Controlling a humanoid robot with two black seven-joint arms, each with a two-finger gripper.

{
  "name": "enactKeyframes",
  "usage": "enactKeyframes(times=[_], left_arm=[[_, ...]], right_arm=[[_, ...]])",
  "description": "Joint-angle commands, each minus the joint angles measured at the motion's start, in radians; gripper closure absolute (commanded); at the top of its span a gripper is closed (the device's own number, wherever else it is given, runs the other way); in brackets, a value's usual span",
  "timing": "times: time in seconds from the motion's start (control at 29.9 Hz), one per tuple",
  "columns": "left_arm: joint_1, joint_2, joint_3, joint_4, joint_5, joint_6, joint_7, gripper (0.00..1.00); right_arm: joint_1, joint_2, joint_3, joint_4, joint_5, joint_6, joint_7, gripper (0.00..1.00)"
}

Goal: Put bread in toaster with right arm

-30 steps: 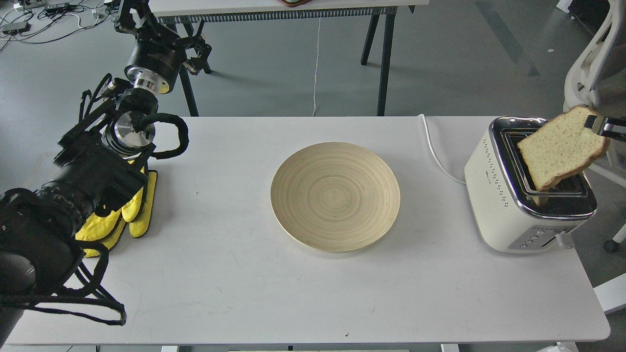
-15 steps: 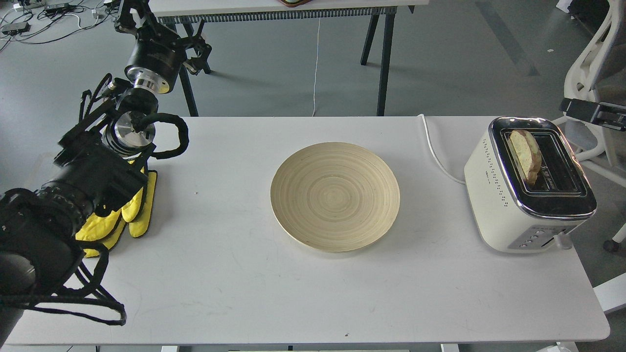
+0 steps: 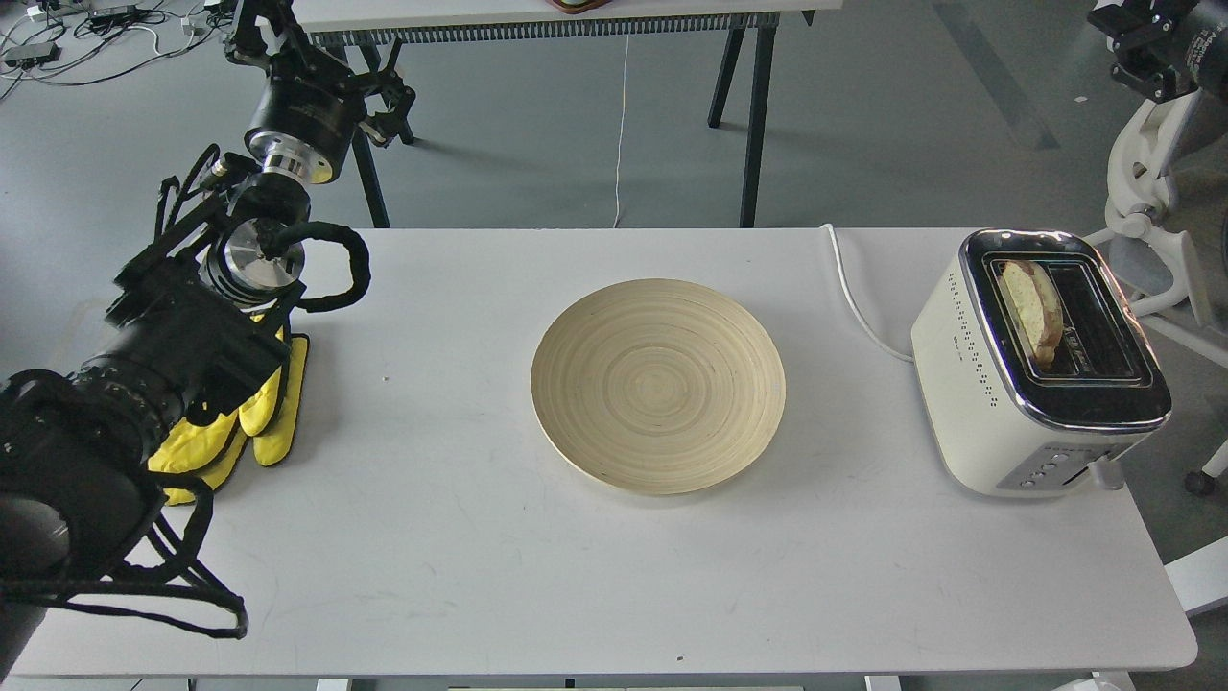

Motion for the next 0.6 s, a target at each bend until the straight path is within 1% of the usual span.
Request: enactKeyframes(times=[0.0,0.13,0.2,0.37,0.43,0.5,0.57], left_arm=[[0.0,0.002,0.0,0.0,0.0,0.0,0.0,0.0],[0.0,0.002,0.0,0.0,0.0,0.0,0.0,0.0],[0.0,0.002,0.0,0.0,0.0,0.0,0.0,0.0],[0.0,0.002,-0.003,0.0,-0.002,0.0,0.0,0.0],[0.0,0.002,-0.005,0.0,-0.002,0.0,0.0,0.0],[0.0,0.002,-0.003,0.0,-0.002,0.0,0.0,0.0],[0.0,0.002,-0.002,0.0,-0.002,0.0,0.0,0.0]], right_arm=[[-0.031,0.059,0.017,-0.081,0.197,0.077,0.072,0.0],[-0.072,0.099,0.043,-0.093,0.378,0.1,0.101,0.0],[-0.104,0.14,0.08,-0.098,0.426,0.111,0.12,0.0],[-0.204,0.278,0.256,-0.141,0.451,0.158,0.113,0.0],[-0.244,0.347,0.357,-0.19,0.451,0.203,0.109,0.0],[-0.267,0.41,0.457,-0.257,0.451,0.271,0.097,0.0],[-0.278,0.441,0.519,-0.3,0.451,0.315,0.081,0.0]])
